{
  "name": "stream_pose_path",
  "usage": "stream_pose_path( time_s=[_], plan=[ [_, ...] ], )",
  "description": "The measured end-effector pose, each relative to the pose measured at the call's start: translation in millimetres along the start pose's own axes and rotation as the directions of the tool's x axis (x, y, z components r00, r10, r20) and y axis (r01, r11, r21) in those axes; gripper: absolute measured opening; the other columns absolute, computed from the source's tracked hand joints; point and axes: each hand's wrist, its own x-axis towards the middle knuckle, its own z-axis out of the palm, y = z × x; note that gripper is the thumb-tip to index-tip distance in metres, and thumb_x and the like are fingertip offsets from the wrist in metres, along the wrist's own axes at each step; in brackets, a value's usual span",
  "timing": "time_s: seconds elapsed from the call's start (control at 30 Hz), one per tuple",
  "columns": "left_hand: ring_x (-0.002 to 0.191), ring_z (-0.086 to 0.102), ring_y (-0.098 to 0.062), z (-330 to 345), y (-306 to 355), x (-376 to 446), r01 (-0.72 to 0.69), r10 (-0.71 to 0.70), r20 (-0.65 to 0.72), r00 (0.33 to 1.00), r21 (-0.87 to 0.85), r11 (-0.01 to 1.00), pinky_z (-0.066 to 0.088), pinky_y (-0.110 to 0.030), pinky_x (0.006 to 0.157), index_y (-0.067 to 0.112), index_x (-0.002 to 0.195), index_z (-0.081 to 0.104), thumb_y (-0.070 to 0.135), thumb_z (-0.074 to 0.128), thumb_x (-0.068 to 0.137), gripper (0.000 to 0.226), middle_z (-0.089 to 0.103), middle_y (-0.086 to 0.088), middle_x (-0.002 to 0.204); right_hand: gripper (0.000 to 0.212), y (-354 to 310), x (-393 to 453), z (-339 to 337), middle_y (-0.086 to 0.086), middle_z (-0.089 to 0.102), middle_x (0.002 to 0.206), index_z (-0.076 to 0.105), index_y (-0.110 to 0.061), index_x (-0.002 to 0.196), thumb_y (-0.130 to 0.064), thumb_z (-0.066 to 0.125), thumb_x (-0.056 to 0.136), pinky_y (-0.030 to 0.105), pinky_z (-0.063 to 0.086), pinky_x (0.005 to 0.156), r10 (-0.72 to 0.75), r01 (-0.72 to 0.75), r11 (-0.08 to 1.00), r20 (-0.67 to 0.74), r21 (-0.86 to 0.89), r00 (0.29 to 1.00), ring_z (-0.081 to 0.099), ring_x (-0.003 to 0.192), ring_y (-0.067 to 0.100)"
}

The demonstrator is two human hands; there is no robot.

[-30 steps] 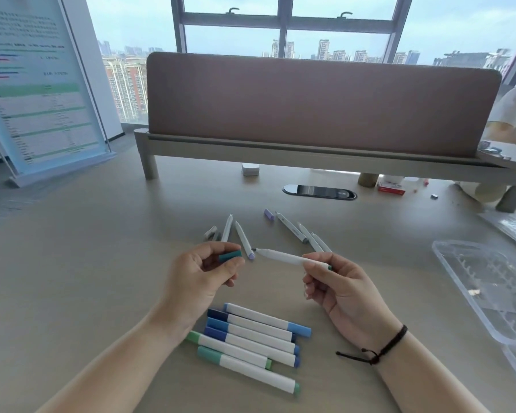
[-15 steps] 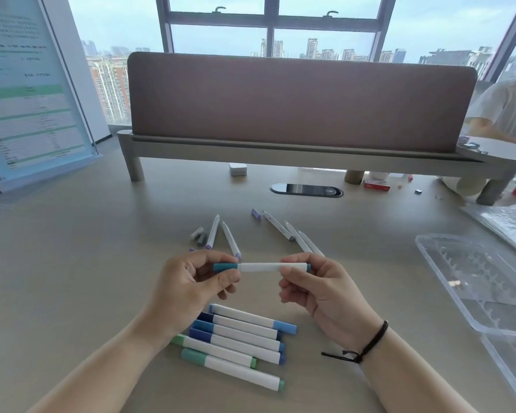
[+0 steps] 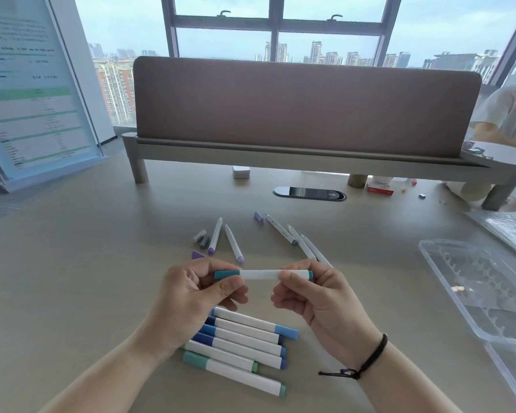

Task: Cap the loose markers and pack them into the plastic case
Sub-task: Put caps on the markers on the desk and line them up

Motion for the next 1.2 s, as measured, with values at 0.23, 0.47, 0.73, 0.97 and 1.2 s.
stream_pose_path(
  time_s=[0.23,0.47,0.73,0.97,1.2],
  plan=[
    [0.069,0.073,-0.029,-6.0,-0.5,3.8,0.014,-0.016,0.039,0.999,0.038,0.999,0.06,-0.028,0.062,0.004,0.092,0.073,0.014,0.071,0.074,0.021,0.075,-0.016,0.076,0.004,1.8,3.0,-1.9,0.024,0.068,0.069,0.071,-0.001,0.077,-0.005,0.073,0.076,0.032,0.058,0.059,-0.025,0.022,0.994,-0.027,-0.106,0.999,0.066,0.058,0.028],
    [0.071,0.072,-0.018,-24.6,-8.8,16.2,-0.092,0.121,-0.11,0.987,0.236,0.968,0.058,-0.026,0.066,0.02,0.092,0.075,0.026,0.075,0.081,0.013,0.076,-0.002,0.078,0.01,13.8,12.7,-10.4,-0.009,0.073,0.072,0.075,-0.024,0.073,-0.026,0.08,0.081,0.013,0.04,0.056,-0.241,0.104,0.691,-0.092,-0.715,0.966,0.051,0.056,-0.001],
    [0.055,0.054,-0.013,-56.2,-11.2,31.5,0.035,0.07,-0.523,0.85,0.188,0.982,0.05,-0.03,0.056,0.013,0.083,0.071,0.023,0.062,0.096,0.02,0.062,-0.001,0.059,0.01,21.4,12.7,-21.8,-0.015,0.065,0.075,0.072,-0.035,0.077,-0.043,0.075,0.081,0.016,0.041,0.063,-0.216,0.137,0.246,0.084,-0.96,0.973,0.055,0.075,0.002],
    [0.055,0.052,-0.014,-60.8,-12.8,33.8,0.078,0.046,-0.546,0.837,0.202,0.976,0.045,-0.032,0.057,0.015,0.083,0.072,0.029,0.061,0.097,0.022,0.061,0.0,0.06,0.008,21.3,12.7,-21.9,-0.022,0.067,0.075,0.072,-0.037,0.075,-0.037,0.076,0.082,0.014,0.045,0.061,-0.202,0.145,0.365,0.074,-0.92,0.977,0.057,0.069,0.002],
    [0.07,0.058,0.001,-64.4,-17.4,28.7,0.213,0.101,-0.341,0.935,0.764,0.609,0.04,-0.02,0.061,0.028,0.088,0.068,0.038,0.065,0.092,0.012,0.067,0.013,0.072,0.009,22.8,16.9,-23.2,-0.009,0.071,0.074,0.074,-0.034,0.075,-0.037,0.074,0.084,0.024,0.05,0.063,-0.218,0.094,0.471,-0.013,-0.877,0.976,0.059,0.067,0.008]
  ],
)
